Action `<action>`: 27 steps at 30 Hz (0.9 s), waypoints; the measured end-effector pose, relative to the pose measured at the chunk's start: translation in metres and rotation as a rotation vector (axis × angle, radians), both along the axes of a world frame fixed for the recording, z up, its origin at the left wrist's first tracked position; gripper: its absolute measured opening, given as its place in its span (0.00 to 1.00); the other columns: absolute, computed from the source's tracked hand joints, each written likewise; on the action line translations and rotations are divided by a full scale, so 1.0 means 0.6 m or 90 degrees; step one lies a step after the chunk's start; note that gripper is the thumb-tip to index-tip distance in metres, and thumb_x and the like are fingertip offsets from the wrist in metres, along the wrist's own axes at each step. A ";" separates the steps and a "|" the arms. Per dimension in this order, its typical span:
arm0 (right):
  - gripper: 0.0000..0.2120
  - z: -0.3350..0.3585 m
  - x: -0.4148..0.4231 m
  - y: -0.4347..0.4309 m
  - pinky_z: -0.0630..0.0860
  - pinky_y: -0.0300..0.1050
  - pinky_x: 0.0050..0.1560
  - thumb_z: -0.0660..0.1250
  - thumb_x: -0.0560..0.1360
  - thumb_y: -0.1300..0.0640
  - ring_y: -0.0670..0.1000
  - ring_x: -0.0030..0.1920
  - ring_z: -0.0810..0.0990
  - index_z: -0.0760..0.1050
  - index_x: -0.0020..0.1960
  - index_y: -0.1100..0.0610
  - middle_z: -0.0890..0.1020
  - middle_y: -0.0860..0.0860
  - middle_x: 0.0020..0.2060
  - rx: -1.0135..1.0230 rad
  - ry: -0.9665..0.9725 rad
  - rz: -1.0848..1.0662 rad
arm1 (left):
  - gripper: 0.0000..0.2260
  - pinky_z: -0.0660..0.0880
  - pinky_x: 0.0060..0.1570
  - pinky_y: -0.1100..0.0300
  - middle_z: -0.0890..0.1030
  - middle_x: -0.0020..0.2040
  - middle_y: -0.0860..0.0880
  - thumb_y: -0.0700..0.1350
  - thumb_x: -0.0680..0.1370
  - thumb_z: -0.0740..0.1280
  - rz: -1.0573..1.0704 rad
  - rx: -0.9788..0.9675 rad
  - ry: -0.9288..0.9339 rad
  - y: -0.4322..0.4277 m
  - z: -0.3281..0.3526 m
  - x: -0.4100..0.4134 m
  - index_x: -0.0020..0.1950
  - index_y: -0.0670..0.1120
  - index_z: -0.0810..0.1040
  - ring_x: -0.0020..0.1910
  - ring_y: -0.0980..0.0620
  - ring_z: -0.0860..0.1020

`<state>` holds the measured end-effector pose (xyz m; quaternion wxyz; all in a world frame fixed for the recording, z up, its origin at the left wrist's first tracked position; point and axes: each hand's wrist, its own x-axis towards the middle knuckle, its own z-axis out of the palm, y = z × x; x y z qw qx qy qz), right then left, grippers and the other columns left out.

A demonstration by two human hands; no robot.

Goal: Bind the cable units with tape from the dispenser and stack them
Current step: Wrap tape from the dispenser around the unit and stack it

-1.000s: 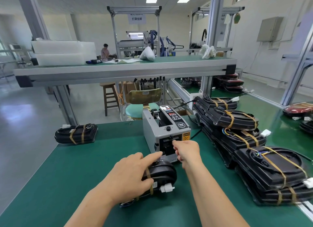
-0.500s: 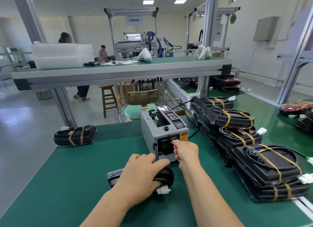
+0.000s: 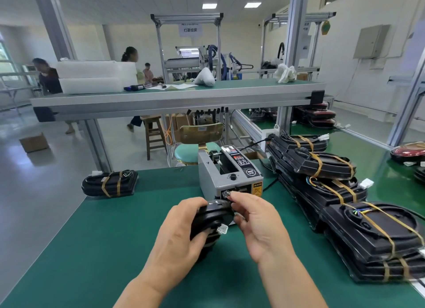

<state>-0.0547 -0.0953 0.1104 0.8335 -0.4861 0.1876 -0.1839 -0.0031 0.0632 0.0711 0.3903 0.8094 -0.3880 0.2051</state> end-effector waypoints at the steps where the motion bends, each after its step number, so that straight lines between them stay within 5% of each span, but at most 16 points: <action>1: 0.12 0.002 -0.003 0.005 0.70 0.39 0.35 0.71 0.72 0.64 0.43 0.30 0.77 0.81 0.30 0.56 0.81 0.48 0.29 -0.016 -0.003 -0.003 | 0.27 0.67 0.57 0.70 0.73 0.58 0.65 0.40 0.69 0.70 0.000 -0.014 -0.010 -0.002 -0.004 -0.001 0.63 0.61 0.67 0.55 0.57 0.74; 5: 0.10 0.003 -0.009 0.016 0.71 0.41 0.41 0.70 0.72 0.65 0.45 0.35 0.78 0.82 0.33 0.57 0.83 0.50 0.32 -0.041 -0.018 -0.018 | 0.27 0.69 0.61 0.64 0.72 0.61 0.63 0.40 0.71 0.69 0.000 -0.039 -0.028 0.000 -0.016 -0.003 0.66 0.59 0.69 0.59 0.55 0.74; 14: 0.11 -0.005 -0.009 0.036 0.71 0.26 0.30 0.72 0.72 0.66 0.35 0.32 0.79 0.84 0.32 0.56 0.83 0.53 0.49 -0.091 -0.038 -0.045 | 0.30 0.70 0.60 0.65 0.71 0.60 0.61 0.39 0.69 0.68 0.011 -0.043 -0.032 0.002 -0.012 -0.008 0.67 0.60 0.68 0.58 0.58 0.74; 27: 0.11 -0.009 -0.007 0.040 0.71 0.25 0.33 0.73 0.72 0.65 0.36 0.36 0.80 0.84 0.32 0.56 0.83 0.55 0.49 -0.170 -0.025 -0.037 | 0.31 0.69 0.60 0.66 0.71 0.61 0.63 0.38 0.69 0.69 0.000 -0.044 -0.043 0.008 -0.015 -0.009 0.67 0.61 0.67 0.58 0.57 0.74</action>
